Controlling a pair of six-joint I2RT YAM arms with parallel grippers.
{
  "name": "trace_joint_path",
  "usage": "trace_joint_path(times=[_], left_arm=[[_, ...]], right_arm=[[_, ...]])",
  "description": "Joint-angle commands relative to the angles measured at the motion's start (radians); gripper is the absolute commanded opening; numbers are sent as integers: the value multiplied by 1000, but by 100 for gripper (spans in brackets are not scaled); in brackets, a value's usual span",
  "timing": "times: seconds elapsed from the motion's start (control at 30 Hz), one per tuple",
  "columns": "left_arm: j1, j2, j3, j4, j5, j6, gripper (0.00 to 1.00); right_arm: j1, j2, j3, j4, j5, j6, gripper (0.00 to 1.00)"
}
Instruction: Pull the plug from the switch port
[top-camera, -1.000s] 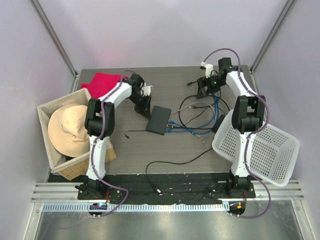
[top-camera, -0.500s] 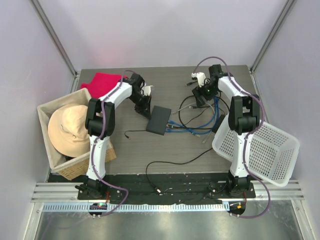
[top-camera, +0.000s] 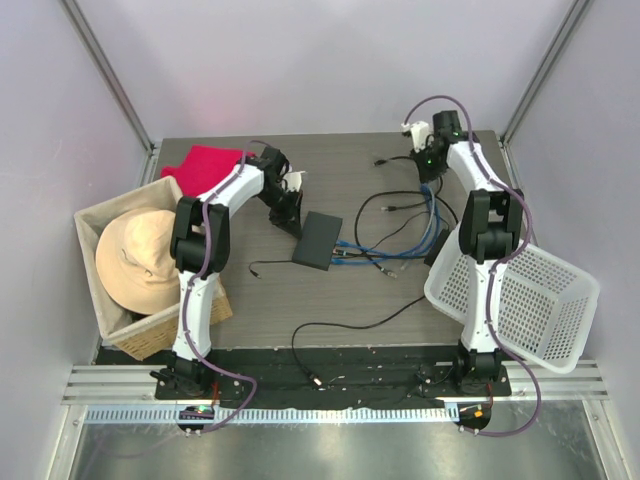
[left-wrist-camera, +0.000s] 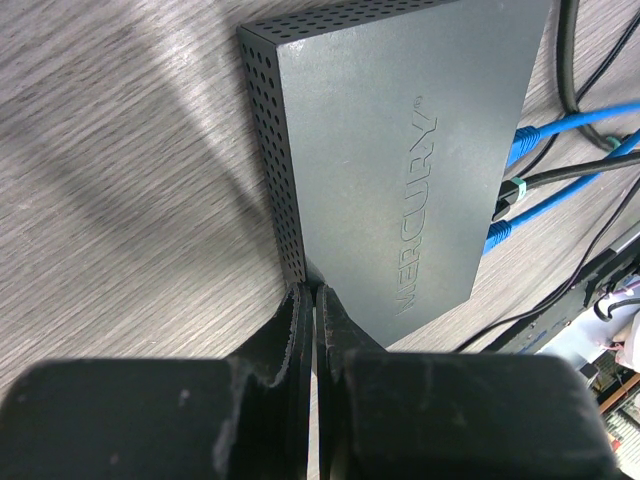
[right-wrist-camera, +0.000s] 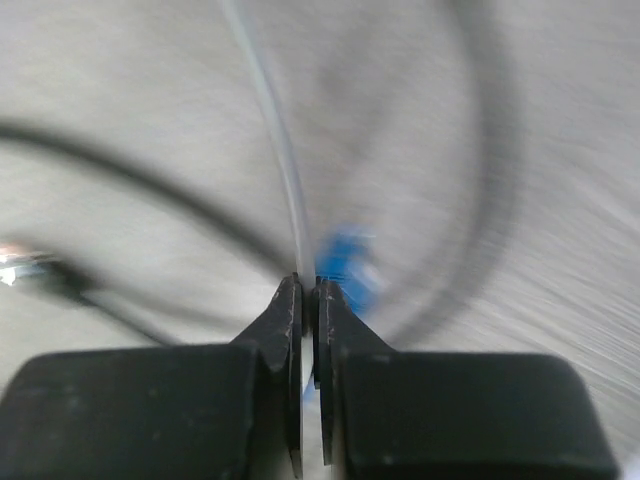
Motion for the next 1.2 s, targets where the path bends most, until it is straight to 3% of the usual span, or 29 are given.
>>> trace_joint_path(times=[0.0,0.1,0.13,0.17,0.2,0.27,0.3,0.37,0.4,0.43,0.57,0.63,0.77,0.83,0.97,1.17], left_arm=[[-24,27,-32,91,-50,14,0],[-25,27,-34,91,-50,12,0],[-27,27,-34,91,-51,14,0],[-27,29,-31,89,-51,15,0],[-25,27,-28,85,-53,21,0],[-25,24,-2,65,-59,35,1],[-22,9,9,59,-59,41,1],[-15,-16,34,51,-24,69,18],[-12,-40,41,45,19,86,40],[-7,-55,43,42,51,95,45],[-7,-74,38,45,106,117,55],[-5,-41,58,33,107,104,57],[-8,-7,43,45,94,31,57],[-8,0,26,45,102,26,56],[-8,4,8,42,97,29,54],[-5,-17,-28,45,94,38,52]], right_arm=[[-75,18,99,132,237,51,1],[-93,39,134,148,286,60,2],[-93,44,139,150,297,70,6],[-93,45,144,146,302,84,26],[-93,39,147,142,296,104,37],[-93,-5,147,121,186,165,55],[-89,-23,144,116,105,187,59],[-81,-72,139,101,-61,251,63],[-69,-82,139,87,-141,267,64],[-64,-91,136,68,-296,274,64],[-1,-119,28,-7,-640,322,65],[54,-116,-23,-22,-698,319,66],[132,-117,-150,-33,-766,316,66],[158,-103,-184,-33,-795,325,60],[215,-65,-226,-32,-721,357,44],[249,-7,-188,21,-608,403,33]])
